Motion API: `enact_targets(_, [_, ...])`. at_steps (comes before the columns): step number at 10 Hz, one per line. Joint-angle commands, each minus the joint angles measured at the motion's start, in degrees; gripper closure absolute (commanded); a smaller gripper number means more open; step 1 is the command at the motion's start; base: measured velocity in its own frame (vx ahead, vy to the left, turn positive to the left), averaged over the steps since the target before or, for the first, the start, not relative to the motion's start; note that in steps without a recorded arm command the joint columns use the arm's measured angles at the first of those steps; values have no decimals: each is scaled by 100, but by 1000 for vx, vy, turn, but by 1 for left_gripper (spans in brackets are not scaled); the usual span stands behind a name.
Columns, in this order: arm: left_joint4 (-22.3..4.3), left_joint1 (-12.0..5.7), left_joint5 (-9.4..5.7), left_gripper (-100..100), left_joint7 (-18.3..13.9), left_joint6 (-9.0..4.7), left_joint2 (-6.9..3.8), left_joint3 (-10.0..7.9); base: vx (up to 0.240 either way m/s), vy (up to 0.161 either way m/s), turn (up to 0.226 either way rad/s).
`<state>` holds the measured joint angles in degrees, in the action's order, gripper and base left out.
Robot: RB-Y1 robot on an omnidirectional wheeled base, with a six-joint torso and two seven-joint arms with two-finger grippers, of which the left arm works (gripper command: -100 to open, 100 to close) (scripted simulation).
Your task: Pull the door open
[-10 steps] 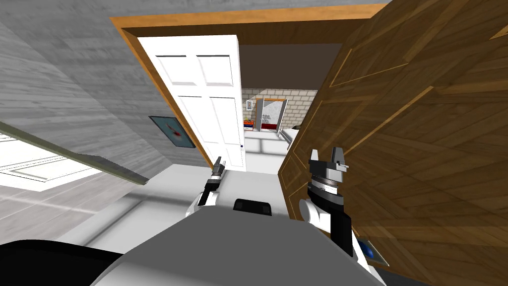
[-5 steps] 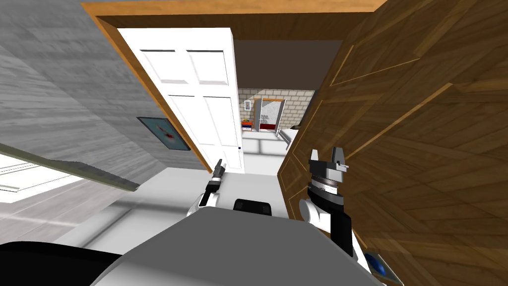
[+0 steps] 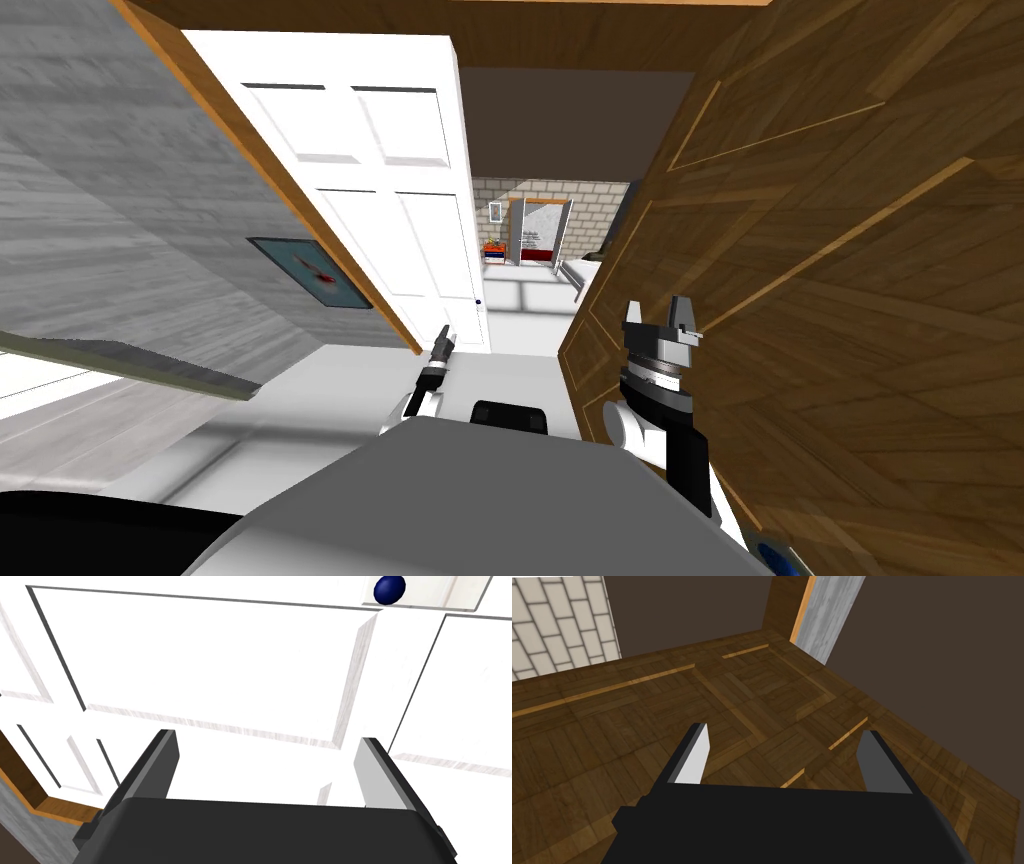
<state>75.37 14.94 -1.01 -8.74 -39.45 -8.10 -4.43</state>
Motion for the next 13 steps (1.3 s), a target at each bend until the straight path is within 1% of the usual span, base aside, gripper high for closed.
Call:
enact_targets(1, [-225, -56, -1, -100, -7, -52, -13, -1, 112, -2, -46])
enact_targets(7, [-972, -256, -8, -100, -29, -218, -62, -9, 100, 2, -40])
enact_targets(8, [-1191, -314, -10, -100, -36, -266, -76, -11, 121, 4, -59])
enact_targets(12, [-1576, -417, -13, -100, -48, -352, -99, -15, 119, 4, -33])
enact_targets(13, [-1751, -463, -14, -100, -53, -390, -110, -17, 111, 16, -52])
